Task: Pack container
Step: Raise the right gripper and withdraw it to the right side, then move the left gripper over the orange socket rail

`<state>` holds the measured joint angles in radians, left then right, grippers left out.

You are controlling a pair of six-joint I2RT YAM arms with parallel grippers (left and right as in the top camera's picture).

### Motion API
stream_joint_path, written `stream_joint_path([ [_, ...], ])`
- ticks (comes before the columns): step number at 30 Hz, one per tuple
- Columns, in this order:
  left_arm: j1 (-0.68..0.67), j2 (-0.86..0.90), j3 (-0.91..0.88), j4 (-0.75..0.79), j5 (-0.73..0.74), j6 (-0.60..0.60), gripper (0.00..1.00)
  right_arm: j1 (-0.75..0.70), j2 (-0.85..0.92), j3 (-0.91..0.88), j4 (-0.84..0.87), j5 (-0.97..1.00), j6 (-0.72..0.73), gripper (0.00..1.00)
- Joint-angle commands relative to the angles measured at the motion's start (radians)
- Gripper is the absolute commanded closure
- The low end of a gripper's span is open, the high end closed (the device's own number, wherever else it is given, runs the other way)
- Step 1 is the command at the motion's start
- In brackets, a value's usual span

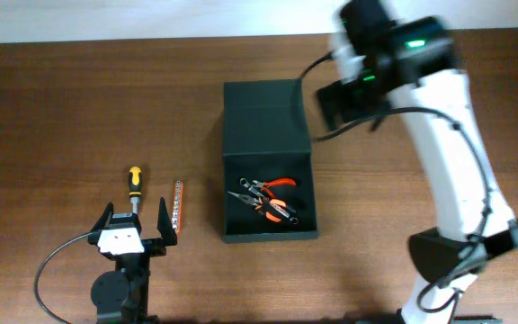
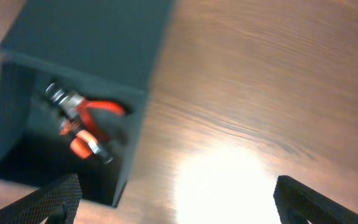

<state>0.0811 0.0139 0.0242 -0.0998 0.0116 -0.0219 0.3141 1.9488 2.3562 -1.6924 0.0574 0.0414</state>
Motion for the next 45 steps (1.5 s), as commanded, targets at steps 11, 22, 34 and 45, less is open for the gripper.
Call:
stream_joint_path([
  [11,0.007,-0.008,-0.007,0.003,0.009,0.012,0.01,-0.449,-0.357,-0.064,-0.006,-0.011,0.026,0.01],
  [22,0.007,-0.008,-0.007,0.003,0.009,0.012,0.01,-0.599,-0.417,-0.496,0.136,0.007,0.015,0.01],
  [34,0.007,-0.008,-0.007,0.003,0.011,0.012,0.01,-0.616,-0.375,-0.829,0.374,0.007,0.015,0.01],
  [45,0.007,-0.008,0.005,0.029,0.367,-0.052,0.01,-0.616,-0.370,-0.831,0.381,0.007,0.016,0.01],
])
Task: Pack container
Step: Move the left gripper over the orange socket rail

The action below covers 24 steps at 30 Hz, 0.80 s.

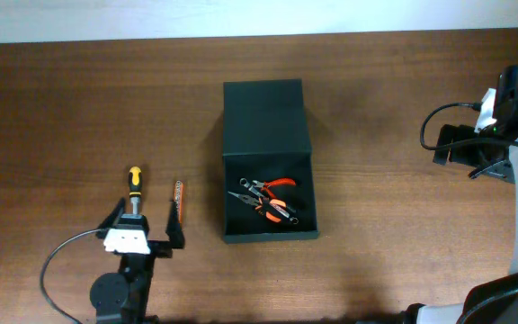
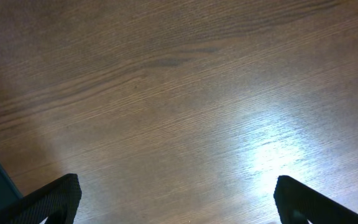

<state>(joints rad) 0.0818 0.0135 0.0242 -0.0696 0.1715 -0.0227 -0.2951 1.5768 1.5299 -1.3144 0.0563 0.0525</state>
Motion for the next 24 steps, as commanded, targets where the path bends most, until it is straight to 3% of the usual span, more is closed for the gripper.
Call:
stream_joint_path([
  [1,0.006,-0.007,0.012,-0.013,0.217,-0.091,0.01,-0.007,0.002,-0.005,0.003,0.008,0.005,0.01],
  [7,0.006,0.012,0.145,-0.152,0.227,-0.134,0.01,-0.007,0.002,-0.005,0.003,0.008,0.005,0.01],
  [12,0.006,0.152,0.396,-0.333,0.149,0.031,0.01,-0.007,0.002,-0.005,0.003,0.008,0.005,0.01],
  [13,0.006,0.241,0.521,-0.435,0.067,0.081,0.01,-0.007,0.002,-0.005,0.003,0.008,0.005,0.01],
  [16,0.006,0.387,0.715,-0.556,0.041,0.183,0.01,-0.007,0.002,-0.005,0.003,0.008,0.005,0.01],
  [24,0.006,0.603,0.933,-0.633,0.042,0.230,0.01,-0.007,0.002,-0.005,0.003,0.008,0.005,0.01],
])
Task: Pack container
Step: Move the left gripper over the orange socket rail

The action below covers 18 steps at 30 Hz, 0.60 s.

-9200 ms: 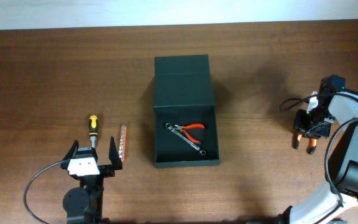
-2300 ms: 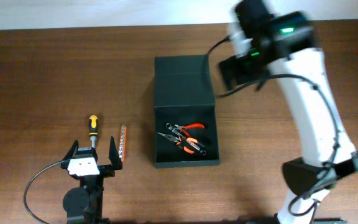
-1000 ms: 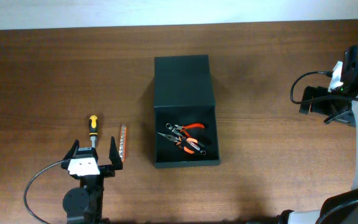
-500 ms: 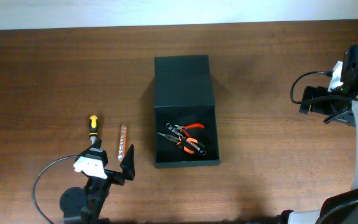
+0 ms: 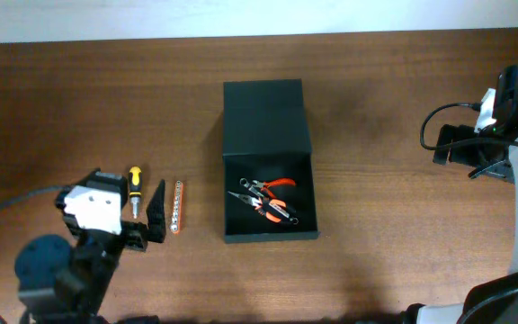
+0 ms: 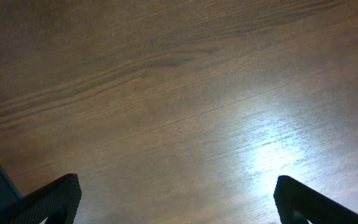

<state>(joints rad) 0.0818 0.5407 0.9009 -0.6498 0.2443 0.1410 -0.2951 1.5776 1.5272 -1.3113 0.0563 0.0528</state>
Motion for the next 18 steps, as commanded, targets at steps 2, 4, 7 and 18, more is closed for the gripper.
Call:
stream_joint_path([
  [2,0.006,0.164,0.112,-0.149,-0.068,0.066,0.01,-0.007,0.002,-0.002,0.000,0.008,0.004,0.01],
  [4,0.006,0.285,0.200,-0.297,-0.145,0.055,0.01,-0.007,0.002,-0.002,0.000,0.008,0.004,0.01],
  [7,0.006,0.478,0.351,-0.509,-0.243,0.051,0.01,-0.007,0.002,-0.002,0.000,0.008,0.004,0.01],
  [18,0.006,0.908,0.458,-0.554,0.003,-0.036,0.01,-0.007,0.002,-0.002,0.000,0.008,0.004,0.01],
])
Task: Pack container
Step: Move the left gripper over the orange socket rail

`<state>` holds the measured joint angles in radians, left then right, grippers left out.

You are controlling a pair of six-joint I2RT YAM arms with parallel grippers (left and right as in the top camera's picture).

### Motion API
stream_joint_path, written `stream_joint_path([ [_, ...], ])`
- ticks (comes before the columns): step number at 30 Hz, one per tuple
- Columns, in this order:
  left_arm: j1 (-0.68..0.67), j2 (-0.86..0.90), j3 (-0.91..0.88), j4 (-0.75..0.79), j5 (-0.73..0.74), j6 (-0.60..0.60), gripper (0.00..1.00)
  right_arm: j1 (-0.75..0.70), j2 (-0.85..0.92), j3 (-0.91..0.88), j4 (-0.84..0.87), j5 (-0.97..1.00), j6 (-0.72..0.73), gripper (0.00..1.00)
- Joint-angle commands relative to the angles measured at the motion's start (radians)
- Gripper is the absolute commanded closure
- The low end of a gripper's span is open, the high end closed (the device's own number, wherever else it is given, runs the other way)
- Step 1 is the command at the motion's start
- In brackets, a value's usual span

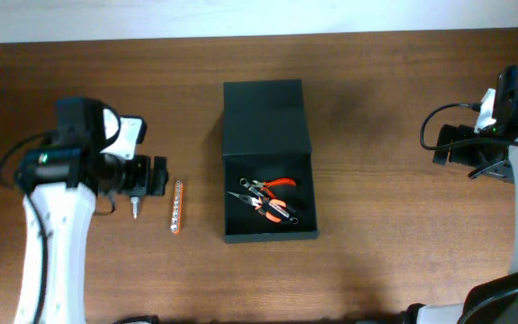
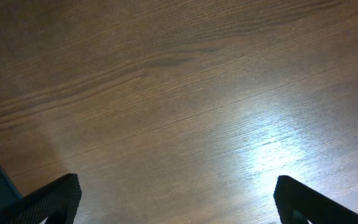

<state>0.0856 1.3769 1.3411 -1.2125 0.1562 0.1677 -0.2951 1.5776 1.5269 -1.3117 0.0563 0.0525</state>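
Note:
The black box (image 1: 226, 193) lies open at the table's middle, its lid (image 1: 266, 112) folded back. Orange-handled pliers (image 1: 271, 200) lie inside it. To the left, my left gripper (image 1: 148, 176) hangs open right over the screwdriver's handle, which it hides; only the metal shaft (image 1: 134, 209) pokes out below. A strip of bits (image 1: 176, 206) lies just right of that. My right gripper (image 2: 176, 205) stands open over bare wood at the far right, nothing between its fingertips (image 2: 55, 198).
A white wall runs along the table's far edge (image 1: 259, 36). The right arm (image 1: 511, 135) stands at the right edge, well away from the box. A corner of the box shows at the right wrist view's left edge.
My left arm has reached up from the table's front left, and its gripper now sits over the screwdriver's handle. The right arm has not moved.
My right gripper was open over the box with the pliers inside, while the left one waited open at the front, below the screwdriver. The right arm then stood at the far right and stayed. The left gripper has come onto the screwdriver.

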Motion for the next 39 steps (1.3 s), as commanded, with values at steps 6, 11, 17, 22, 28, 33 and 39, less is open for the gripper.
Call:
stream_joint_path([
  [6,0.002,0.173,0.018,0.054,0.092,-0.119,0.01,-0.007,0.002,-0.002,0.000,0.008,0.005,0.01],
  [11,0.002,0.212,0.018,0.069,0.091,-0.119,0.01,-0.007,0.002,-0.002,0.000,0.008,0.005,0.01],
  [17,-0.045,0.229,0.017,0.023,-0.116,-0.201,0.01,-0.007,0.002,-0.002,0.000,0.008,0.005,0.01],
  [22,-0.108,0.237,0.017,0.036,-0.154,-0.206,0.01,-0.007,0.002,-0.002,0.000,0.008,0.005,0.01],
  [28,-0.135,0.320,0.016,0.061,-0.157,-0.206,0.01,-0.007,0.002,-0.002,0.000,0.008,0.005,0.01],
  [33,-0.135,0.399,0.016,0.077,-0.156,-0.206,0.01,-0.007,0.002,-0.002,0.000,0.008,0.005,0.01],
  [39,-0.135,0.444,0.016,0.086,-0.153,-0.206,0.01,-0.007,0.002,-0.002,0.000,0.008,0.005,0.01],
])
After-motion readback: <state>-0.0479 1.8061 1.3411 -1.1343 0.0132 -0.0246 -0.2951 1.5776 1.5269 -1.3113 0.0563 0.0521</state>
